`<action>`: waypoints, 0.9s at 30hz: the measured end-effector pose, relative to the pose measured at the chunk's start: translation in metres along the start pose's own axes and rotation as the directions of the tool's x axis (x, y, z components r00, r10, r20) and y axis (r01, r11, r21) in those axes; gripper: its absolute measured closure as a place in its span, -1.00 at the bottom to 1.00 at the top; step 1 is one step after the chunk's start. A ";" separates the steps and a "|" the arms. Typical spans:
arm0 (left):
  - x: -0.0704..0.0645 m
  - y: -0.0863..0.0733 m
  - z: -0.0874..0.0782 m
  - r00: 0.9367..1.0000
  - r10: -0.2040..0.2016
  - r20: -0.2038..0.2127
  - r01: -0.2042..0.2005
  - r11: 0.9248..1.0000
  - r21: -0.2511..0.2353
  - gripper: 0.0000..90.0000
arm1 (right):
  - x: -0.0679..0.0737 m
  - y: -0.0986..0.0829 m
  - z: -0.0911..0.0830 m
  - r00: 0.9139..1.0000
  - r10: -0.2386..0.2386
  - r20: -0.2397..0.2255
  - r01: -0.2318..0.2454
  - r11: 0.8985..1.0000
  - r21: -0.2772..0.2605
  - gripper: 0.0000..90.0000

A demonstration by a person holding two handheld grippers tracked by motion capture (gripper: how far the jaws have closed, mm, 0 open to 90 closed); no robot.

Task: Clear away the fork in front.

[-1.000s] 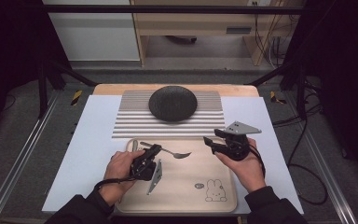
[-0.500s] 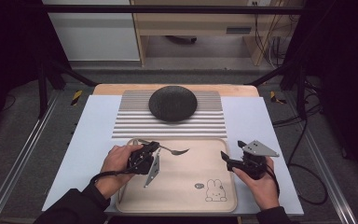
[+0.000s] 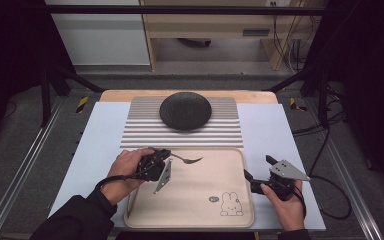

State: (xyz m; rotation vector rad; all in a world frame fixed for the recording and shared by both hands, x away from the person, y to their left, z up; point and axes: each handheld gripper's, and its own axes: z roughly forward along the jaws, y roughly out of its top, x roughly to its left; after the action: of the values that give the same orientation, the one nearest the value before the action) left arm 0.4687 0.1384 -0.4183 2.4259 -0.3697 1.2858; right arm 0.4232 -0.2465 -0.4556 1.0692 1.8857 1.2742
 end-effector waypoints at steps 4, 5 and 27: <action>0.003 0.000 0.003 1.000 0.007 0.024 -0.007 1.000 -0.002 0.94 | -0.004 -0.004 0.000 1.000 -0.004 -0.003 0.004 1.000 0.009 -0.83; 0.003 0.000 0.004 0.999 0.009 0.031 -0.009 1.000 -0.003 0.94 | -0.004 -0.005 0.000 1.000 -0.004 -0.003 0.004 1.000 0.011 -0.83; -0.002 0.000 0.005 0.992 0.041 0.117 -0.040 0.999 -0.006 0.94 | -0.006 -0.014 -0.002 1.000 0.016 0.013 -0.016 1.000 -0.021 -0.80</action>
State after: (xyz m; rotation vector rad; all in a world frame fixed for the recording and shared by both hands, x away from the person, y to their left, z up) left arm 0.4715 0.1362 -0.4222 2.5098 -0.4551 1.1611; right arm 0.4210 -0.2555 -0.4675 1.0816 1.8529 1.2903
